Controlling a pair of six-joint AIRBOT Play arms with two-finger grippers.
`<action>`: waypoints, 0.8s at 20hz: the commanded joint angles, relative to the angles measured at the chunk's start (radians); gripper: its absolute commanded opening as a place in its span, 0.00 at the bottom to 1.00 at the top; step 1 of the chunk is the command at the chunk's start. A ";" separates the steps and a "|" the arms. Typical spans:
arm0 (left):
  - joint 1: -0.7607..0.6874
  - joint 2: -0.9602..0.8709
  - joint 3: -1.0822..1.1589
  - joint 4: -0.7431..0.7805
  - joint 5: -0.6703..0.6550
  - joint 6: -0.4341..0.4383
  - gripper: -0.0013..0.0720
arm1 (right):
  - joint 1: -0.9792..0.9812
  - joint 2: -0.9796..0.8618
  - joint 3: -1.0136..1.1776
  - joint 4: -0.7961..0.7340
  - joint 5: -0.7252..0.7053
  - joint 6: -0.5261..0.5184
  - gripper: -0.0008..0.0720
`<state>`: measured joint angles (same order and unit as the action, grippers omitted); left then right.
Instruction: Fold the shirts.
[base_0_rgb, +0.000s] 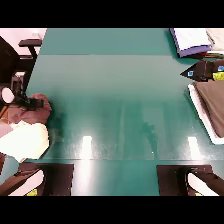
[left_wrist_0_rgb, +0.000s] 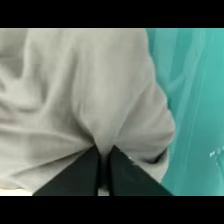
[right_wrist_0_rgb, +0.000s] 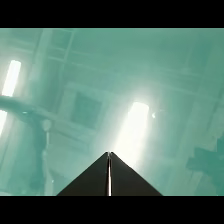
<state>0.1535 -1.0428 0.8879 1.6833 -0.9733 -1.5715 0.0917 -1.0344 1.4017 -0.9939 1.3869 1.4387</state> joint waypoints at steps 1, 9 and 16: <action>0.001 0.056 0.178 -0.021 -0.094 0.000 0.05 | 0.000 0.023 0.001 0.008 -0.028 0.001 0.04; -0.353 0.174 0.743 -0.040 -0.275 0.077 0.05 | -0.038 0.177 0.001 0.009 -0.266 0.075 0.04; -0.842 -0.031 0.746 -0.044 -0.334 0.085 0.05 | -0.114 0.190 0.001 0.009 -0.250 0.075 0.04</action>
<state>-0.5091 -0.9821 1.6176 1.6432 -1.2758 -1.4914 0.0013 -0.8505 1.4025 -0.9855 1.1393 1.5089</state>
